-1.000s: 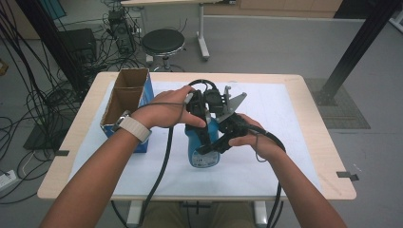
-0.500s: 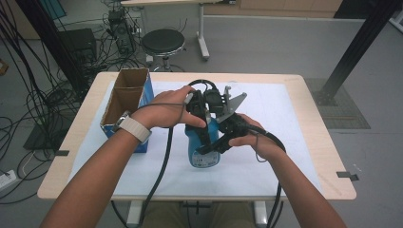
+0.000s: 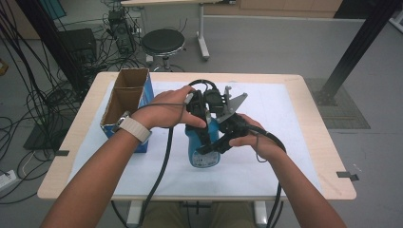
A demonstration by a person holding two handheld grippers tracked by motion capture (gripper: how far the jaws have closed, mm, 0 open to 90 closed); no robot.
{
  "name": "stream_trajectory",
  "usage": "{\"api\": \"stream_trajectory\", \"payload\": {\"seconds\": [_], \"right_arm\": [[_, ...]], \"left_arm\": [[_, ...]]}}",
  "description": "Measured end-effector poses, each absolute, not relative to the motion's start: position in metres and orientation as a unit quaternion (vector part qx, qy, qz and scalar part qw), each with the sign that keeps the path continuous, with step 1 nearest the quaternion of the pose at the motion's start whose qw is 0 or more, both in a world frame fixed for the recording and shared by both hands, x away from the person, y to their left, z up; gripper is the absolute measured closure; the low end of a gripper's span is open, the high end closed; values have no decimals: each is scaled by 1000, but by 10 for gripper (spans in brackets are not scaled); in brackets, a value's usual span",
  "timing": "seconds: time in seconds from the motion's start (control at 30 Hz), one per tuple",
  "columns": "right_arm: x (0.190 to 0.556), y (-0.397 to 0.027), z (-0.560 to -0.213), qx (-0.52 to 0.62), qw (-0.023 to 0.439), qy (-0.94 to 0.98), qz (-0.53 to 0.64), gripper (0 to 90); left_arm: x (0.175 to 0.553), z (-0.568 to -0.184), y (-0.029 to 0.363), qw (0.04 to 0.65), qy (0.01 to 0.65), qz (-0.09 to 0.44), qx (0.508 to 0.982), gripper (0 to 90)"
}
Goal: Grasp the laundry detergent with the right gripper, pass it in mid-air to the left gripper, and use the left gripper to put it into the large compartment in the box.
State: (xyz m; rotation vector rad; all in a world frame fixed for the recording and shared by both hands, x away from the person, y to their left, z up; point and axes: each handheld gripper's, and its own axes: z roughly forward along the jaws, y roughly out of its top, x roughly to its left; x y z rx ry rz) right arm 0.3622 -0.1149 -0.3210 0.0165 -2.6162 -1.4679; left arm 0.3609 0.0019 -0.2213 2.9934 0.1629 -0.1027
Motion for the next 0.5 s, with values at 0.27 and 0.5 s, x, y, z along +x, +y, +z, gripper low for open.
{"api": "stream_trajectory", "payload": {"seconds": [0.27,0.5], "right_arm": [[363,-114,-321,9,65,-870,-490,432],[363,-114,-321,7,72,-868,-492,431]], "left_arm": [[360,-220,3,71,54,-32,996,377],[361,-220,3,71,58,-33,995,378]]}}
